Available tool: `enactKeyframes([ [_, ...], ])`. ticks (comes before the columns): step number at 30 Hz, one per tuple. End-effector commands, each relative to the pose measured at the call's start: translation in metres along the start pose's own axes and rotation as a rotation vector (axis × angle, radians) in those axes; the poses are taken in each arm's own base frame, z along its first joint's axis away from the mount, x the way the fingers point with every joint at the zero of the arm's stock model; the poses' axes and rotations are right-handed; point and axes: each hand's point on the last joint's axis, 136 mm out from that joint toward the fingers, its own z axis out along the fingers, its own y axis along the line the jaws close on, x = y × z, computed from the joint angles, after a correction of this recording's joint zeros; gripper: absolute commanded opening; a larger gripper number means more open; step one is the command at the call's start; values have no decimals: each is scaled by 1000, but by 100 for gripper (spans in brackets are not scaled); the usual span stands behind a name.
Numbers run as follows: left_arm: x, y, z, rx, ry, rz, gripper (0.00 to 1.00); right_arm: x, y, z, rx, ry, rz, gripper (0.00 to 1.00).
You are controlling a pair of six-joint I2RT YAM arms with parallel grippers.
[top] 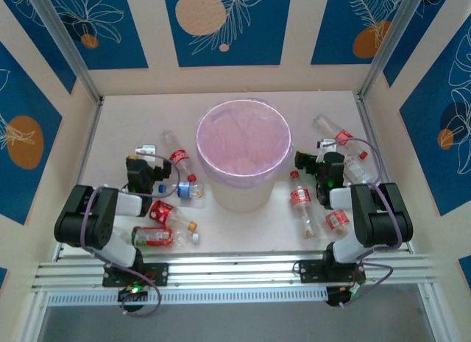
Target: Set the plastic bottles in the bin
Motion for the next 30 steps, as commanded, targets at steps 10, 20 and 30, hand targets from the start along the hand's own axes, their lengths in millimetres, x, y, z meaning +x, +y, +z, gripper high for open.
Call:
enactKeyframes([
  [10, -126, 63, -77, -234, -2, -258, 100, -78, -4, -48, 70, 210, 37, 99],
  [20, -218, -13, -144, 279, 163, -371, 94, -76, 1, -114, 43, 619, 119, 99],
  [30, -224, -83, -159, 557, 266, -345, 92, -4, 11, -106, 21, 905, 84, 100],
])
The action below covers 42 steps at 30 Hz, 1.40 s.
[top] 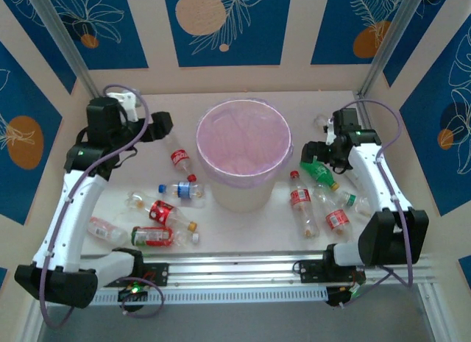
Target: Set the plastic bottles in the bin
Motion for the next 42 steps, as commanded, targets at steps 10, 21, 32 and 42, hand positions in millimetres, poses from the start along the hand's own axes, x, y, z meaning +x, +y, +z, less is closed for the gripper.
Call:
enactKeyframes([
  [10, 18, -80, 8, 212, 99, 75, 93, -1, 1, 69, -44, 136, -72, 99],
  [21, 40, -89, 41, 183, 221, 156, 96, 9, -8, 108, 6, 237, -73, 99],
  [32, 56, -90, 58, 181, 249, 158, 93, 14, -5, 134, -9, 277, -85, 87],
  [42, 55, -89, 59, 170, 237, 159, 93, 5, 0, 134, -13, 238, -117, 69],
])
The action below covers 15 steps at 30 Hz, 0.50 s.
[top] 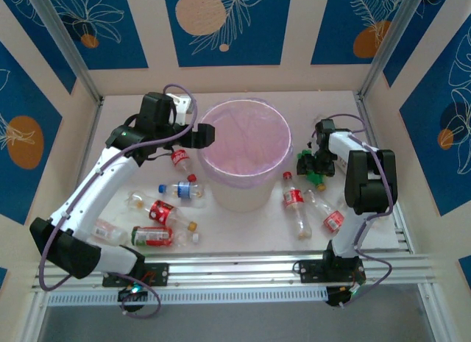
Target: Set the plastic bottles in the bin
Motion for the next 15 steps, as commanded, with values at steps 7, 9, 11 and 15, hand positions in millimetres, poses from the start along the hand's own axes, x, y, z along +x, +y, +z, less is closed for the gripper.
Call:
enactKeyframes([
  [7, -2, 0, 7, -5, -21, 0, 93, -23, 11, -37, -13, -110, -48, 65],
  [9, -3, 0, 8, -5, -22, -3, 93, -26, 11, -52, -2, -142, -45, 64],
  [11, -3, 0, 10, -4, -23, -5, 93, -28, 8, -70, 19, -175, -40, 61],
  [15, -4, 0, 11, -1, -27, -9, 93, -32, 0, -127, 86, -288, -5, 59],
])
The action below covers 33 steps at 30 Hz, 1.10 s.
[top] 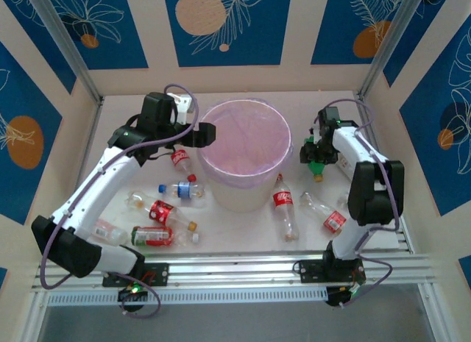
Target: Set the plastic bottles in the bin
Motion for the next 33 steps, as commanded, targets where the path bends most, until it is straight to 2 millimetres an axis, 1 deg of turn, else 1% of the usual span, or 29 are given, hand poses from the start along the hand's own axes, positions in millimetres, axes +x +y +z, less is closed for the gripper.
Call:
enactKeyframes([
  [1, 0, -1, 5, 1, -9, -9, 93, -15, -7, -66, 57, -130, 35, 58],
  [3, 0, -1, 7, 0, -7, -10, 93, -23, -7, -106, 62, -229, 55, 56],
  [5, 0, -1, 7, 2, -10, -13, 93, -28, -1, -146, 43, -325, 61, 55],
  [7, 0, -1, 8, 4, -10, -16, 93, -31, 9, -183, 26, -407, 48, 53],
  [9, 0, -1, 9, 4, -11, -18, 93, -30, 24, -223, -7, -494, 28, 51],
  [10, 0, -1, 8, 2, -13, -17, 93, -29, 33, -238, -31, -524, 13, 49],
  [12, -1, 0, 8, 0, -15, -17, 92, -25, 60, -271, -104, -589, -44, 49],
  [14, 0, 0, 9, 0, -14, -17, 90, -21, 90, -294, -187, -634, -113, 47],
  [16, 1, 0, 10, -1, -11, -17, 86, -17, 121, -309, -258, -653, -195, 47],
  [18, 1, 1, 11, -4, -8, -18, 86, -11, 156, -315, -314, -643, -291, 47],
  [19, 2, 1, 11, -5, -7, -18, 85, -9, 168, -315, -328, -635, -325, 47],
  [21, 3, 1, 12, -6, -3, -18, 81, -6, 193, -310, -349, -603, -386, 47],
  [23, 4, 2, 12, -11, -1, -17, 78, -2, 218, -299, -364, -561, -446, 47],
  [26, 4, 2, 12, -12, 0, -17, 72, 6, 250, -284, -390, -505, -522, 47],
  [28, 4, 1, 12, -8, 0, -17, 68, 9, 263, -271, -397, -458, -549, 47],
  [29, 4, 0, 12, -6, -1, -15, 64, 9, 267, -263, -387, -435, -554, 47],
  [31, 3, 0, 12, -7, -3, -13, 61, 10, 272, -249, -370, -397, -568, 47],
  [33, 3, 0, 13, -9, -1, -10, 55, 10, 276, -236, -359, -366, -572, 47],
])
